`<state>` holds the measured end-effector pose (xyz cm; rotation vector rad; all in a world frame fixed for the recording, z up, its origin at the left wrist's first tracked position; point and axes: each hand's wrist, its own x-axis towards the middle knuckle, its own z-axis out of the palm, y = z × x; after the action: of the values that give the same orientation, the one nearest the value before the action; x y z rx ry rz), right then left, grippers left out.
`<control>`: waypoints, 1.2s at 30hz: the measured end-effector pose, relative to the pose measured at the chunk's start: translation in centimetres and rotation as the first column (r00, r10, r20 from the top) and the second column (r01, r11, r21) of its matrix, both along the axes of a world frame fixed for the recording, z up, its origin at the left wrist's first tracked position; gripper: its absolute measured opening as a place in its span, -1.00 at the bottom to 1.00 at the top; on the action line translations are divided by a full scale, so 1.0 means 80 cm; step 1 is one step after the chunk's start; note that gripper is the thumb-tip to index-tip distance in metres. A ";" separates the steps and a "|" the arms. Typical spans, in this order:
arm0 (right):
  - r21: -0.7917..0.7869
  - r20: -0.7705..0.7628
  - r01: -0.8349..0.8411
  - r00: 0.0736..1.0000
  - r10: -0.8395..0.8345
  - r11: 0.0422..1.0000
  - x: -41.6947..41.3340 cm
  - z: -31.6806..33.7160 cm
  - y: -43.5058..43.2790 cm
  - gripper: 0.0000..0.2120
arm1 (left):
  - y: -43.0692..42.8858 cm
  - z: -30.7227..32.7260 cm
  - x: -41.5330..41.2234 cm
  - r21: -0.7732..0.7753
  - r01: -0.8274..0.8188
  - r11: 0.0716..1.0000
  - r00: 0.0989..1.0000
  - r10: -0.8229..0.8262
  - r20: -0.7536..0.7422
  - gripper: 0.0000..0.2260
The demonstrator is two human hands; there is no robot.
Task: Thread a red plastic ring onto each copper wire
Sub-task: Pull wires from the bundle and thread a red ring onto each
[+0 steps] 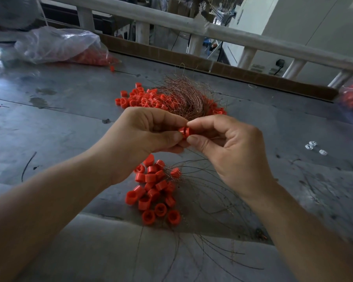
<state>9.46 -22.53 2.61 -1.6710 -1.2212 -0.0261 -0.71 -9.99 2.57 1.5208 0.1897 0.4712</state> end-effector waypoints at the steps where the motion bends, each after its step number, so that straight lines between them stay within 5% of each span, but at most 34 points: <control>1: -0.002 0.001 0.004 1.000 -0.004 1.000 0.000 -0.001 0.000 -0.76 | 0.000 -0.001 0.000 0.006 -0.003 1.000 1.000 0.003 -0.003 -0.78; 21: 0.021 0.105 0.012 0.994 -0.014 1.000 -0.005 0.001 -0.006 -0.81 | -0.003 -0.002 -0.003 -0.036 0.051 0.998 0.998 -0.052 -0.038 -0.77; 36: 0.033 0.019 -0.103 0.995 0.102 0.994 -0.002 0.004 -0.008 -0.76 | -0.002 -0.001 -0.005 -0.082 0.136 0.987 0.989 -0.140 -0.041 -0.79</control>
<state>9.34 -23.19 2.93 -1.5795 -1.3108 0.0020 -1.10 -10.17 2.49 1.4574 0.1365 0.3150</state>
